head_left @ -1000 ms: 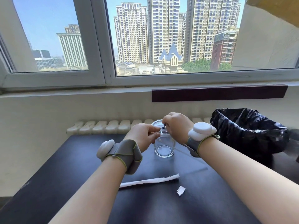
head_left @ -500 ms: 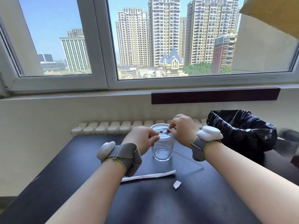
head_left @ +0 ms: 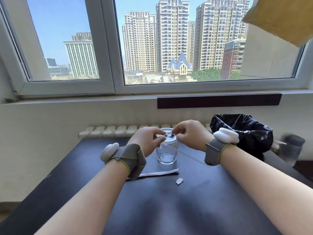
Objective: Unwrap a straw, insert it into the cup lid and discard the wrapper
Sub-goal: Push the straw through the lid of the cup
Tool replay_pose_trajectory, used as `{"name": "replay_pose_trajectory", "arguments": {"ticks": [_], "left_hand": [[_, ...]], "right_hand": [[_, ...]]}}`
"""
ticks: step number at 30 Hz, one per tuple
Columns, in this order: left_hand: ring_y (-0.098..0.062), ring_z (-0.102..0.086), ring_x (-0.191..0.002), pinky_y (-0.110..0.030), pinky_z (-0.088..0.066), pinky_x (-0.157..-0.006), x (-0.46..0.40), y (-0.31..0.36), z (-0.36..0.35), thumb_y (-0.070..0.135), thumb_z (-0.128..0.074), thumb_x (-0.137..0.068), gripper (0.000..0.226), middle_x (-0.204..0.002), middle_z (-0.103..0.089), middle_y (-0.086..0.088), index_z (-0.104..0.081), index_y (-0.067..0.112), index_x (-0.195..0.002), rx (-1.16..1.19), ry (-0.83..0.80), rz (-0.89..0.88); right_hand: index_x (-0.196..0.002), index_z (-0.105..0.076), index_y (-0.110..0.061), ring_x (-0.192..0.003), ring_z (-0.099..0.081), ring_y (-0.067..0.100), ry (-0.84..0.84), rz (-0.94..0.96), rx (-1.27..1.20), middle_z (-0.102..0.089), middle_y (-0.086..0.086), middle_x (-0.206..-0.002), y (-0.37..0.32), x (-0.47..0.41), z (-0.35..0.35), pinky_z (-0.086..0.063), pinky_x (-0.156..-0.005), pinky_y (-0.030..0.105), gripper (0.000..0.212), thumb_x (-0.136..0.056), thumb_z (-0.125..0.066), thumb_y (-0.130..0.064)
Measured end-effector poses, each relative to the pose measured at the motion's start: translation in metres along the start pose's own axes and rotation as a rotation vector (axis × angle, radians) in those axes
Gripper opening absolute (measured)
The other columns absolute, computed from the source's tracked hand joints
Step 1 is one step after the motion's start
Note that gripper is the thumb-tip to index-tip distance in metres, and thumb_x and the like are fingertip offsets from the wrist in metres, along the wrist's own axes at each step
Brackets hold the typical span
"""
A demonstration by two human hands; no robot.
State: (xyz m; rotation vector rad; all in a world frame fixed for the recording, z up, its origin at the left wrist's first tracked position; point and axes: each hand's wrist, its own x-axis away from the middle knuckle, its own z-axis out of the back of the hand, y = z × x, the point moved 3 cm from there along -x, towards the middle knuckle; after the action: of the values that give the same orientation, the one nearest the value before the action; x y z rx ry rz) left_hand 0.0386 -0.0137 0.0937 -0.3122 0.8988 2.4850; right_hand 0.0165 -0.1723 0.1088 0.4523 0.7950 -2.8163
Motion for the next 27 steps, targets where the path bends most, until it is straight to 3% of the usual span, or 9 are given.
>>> {"name": "replay_pose_trajectory", "arguments": {"ticks": [4, 9, 11, 14, 19, 24, 27], "left_hand": [[-0.008, -0.058, -0.064, -0.023, -0.045, -0.072, 0.003, 0.012, 0.013, 0.030, -0.061, -0.085, 0.024, -0.068, -0.064, 0.004, -0.066, 0.022, -0.106, 0.029, 0.085, -0.038], [0.004, -0.056, -0.049, -0.027, -0.051, -0.073, 0.009, 0.021, 0.031, 0.030, -0.066, -0.081, 0.030, -0.060, -0.061, 0.008, -0.064, 0.016, -0.108, 0.170, 0.184, -0.072], [-0.002, -0.058, -0.053, -0.031, -0.051, -0.073, 0.010, 0.024, 0.039, 0.037, -0.064, -0.081, 0.042, -0.062, -0.064, 0.003, -0.059, 0.015, -0.117, 0.242, 0.248, -0.057], [-0.020, -0.064, -0.074, -0.036, -0.051, -0.081, 0.012, 0.021, 0.046, 0.051, -0.054, -0.083, 0.056, -0.076, -0.070, -0.005, -0.047, 0.018, -0.129, 0.174, 0.276, -0.010], [-0.019, -0.061, -0.090, -0.030, -0.045, -0.086, 0.010, 0.007, 0.033, 0.043, -0.054, -0.086, 0.054, -0.089, -0.067, -0.001, -0.044, 0.018, -0.133, 0.037, 0.229, 0.033], [-0.017, -0.059, -0.093, -0.026, -0.044, -0.091, -0.001, -0.007, 0.014, 0.023, -0.059, -0.085, 0.052, -0.103, -0.063, -0.004, -0.043, 0.016, -0.133, 0.016, 0.147, 0.032], [-0.019, -0.056, -0.105, -0.027, -0.041, -0.099, -0.008, -0.015, 0.003, 0.023, -0.065, -0.081, 0.058, -0.114, -0.055, -0.006, -0.043, 0.016, -0.134, -0.009, 0.099, 0.046]], "right_hand": [[-0.089, -0.072, -0.018, -0.079, -0.062, 0.015, -0.171, 0.043, -0.059, -0.070, 0.000, -0.085, -0.016, 0.015, 0.006, -0.050, -0.074, 0.026, 0.019, -0.070, -0.069, -0.021], [-0.086, -0.074, -0.015, -0.083, -0.064, 0.019, -0.036, 0.137, -0.017, -0.073, 0.007, -0.087, -0.031, 0.018, 0.019, -0.051, -0.080, 0.030, 0.014, -0.072, -0.071, -0.017], [-0.085, -0.073, -0.014, -0.077, -0.063, 0.015, 0.013, 0.147, -0.044, -0.071, 0.003, -0.081, -0.037, 0.017, 0.027, -0.050, -0.075, 0.026, 0.012, -0.073, -0.070, -0.015], [-0.078, -0.072, -0.018, -0.063, -0.057, 0.005, 0.141, 0.139, -0.179, -0.065, -0.006, -0.069, -0.042, 0.010, 0.037, -0.044, -0.066, 0.017, 0.006, -0.074, -0.069, -0.014], [-0.068, -0.060, -0.024, -0.066, -0.067, 0.026, 0.335, 0.038, -0.565, -0.067, 0.004, -0.067, -0.040, -0.006, 0.043, -0.058, -0.075, 0.046, 0.018, -0.079, -0.065, -0.010], [-0.072, -0.055, -0.024, -0.065, -0.066, 0.029, 0.514, 0.011, -0.673, -0.065, 0.005, -0.065, -0.034, -0.021, 0.045, -0.058, -0.072, 0.051, 0.020, -0.084, -0.058, -0.009], [-0.070, -0.053, -0.026, -0.061, -0.064, 0.027, 0.586, -0.005, -0.688, -0.063, 0.001, -0.063, -0.027, -0.030, 0.042, -0.057, -0.071, 0.052, 0.025, -0.084, -0.056, -0.006]]}}
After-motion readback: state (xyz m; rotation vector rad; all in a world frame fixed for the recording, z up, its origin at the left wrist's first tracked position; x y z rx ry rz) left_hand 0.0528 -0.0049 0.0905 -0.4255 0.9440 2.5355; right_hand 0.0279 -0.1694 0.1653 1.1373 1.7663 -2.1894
